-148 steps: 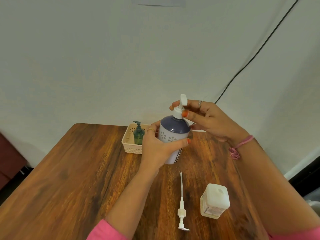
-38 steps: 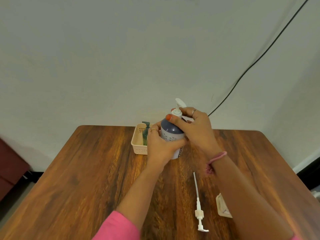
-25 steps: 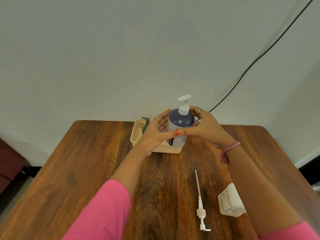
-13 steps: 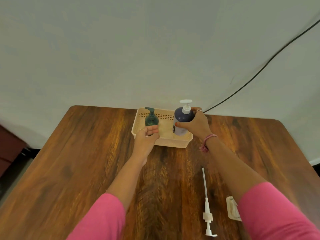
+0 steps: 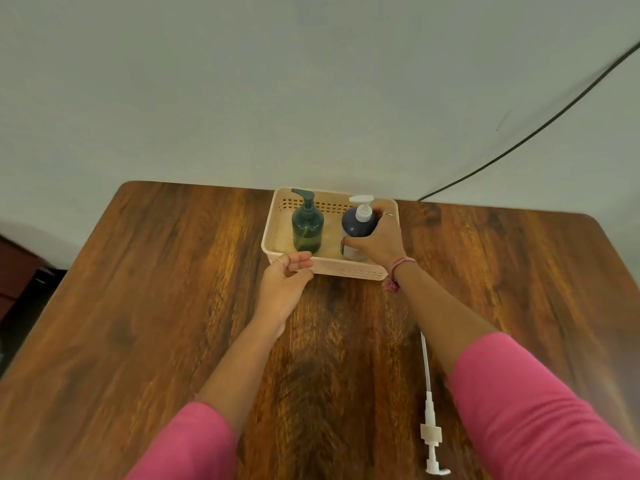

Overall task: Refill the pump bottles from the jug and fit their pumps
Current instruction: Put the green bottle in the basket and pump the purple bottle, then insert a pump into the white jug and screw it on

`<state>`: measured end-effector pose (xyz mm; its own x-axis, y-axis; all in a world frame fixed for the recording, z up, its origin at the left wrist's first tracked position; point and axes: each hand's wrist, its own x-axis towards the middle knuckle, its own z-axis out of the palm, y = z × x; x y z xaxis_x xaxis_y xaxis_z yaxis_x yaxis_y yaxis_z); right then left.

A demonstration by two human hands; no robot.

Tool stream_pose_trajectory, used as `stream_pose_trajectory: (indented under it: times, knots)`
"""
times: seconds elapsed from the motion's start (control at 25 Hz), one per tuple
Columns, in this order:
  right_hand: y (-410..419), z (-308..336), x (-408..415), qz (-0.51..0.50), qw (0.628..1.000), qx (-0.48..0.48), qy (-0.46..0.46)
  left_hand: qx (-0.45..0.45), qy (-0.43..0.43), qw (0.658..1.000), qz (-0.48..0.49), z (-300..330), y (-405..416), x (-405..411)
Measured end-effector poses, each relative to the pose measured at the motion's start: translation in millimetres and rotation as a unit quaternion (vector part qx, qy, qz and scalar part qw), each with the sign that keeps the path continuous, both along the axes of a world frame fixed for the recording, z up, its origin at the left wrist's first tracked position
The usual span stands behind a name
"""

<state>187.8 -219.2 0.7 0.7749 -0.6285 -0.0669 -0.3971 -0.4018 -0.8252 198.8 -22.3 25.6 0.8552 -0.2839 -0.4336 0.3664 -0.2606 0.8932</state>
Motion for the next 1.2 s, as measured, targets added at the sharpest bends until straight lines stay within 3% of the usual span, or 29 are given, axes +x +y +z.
stream_pose_trajectory:
  times: [0.28, 0.6, 0.72, 0.84, 0.96, 1.08, 1.2]
  knots:
    - [-3, -1, -10, 0.019, 0.998, 0.023, 0.048, 0.017, 0.012, 1.0, -0.008, -5, 2, -11]
    - [16, 38, -132, 0.094, 0.986, -0.109, 0.089, 0.054, -0.064, 0.994, -0.065, 2, 33, -41]
    - [28, 30, -207, 0.21, 0.937, -0.204, 0.189, 0.061, -0.061, 0.994, -0.062, -1, 41, -67]
    - [42, 3, -268, 0.363, 0.83, -0.3, 0.299, 0.051, -0.042, 0.995, -0.073, -6, 37, -103]
    - [50, -21, -296, 0.432, 0.776, -0.329, 0.321, 0.041, -0.016, 0.995, -0.095, -10, 24, -139]
    - [49, -26, -308, 0.427, 0.79, -0.346, 0.27, 0.038, -0.015, 0.992, -0.119, -7, 10, -166]
    - [37, -4, -319, 0.396, 0.836, -0.332, 0.184, 0.04, -0.038, 0.988, -0.148, -1, -1, -183]
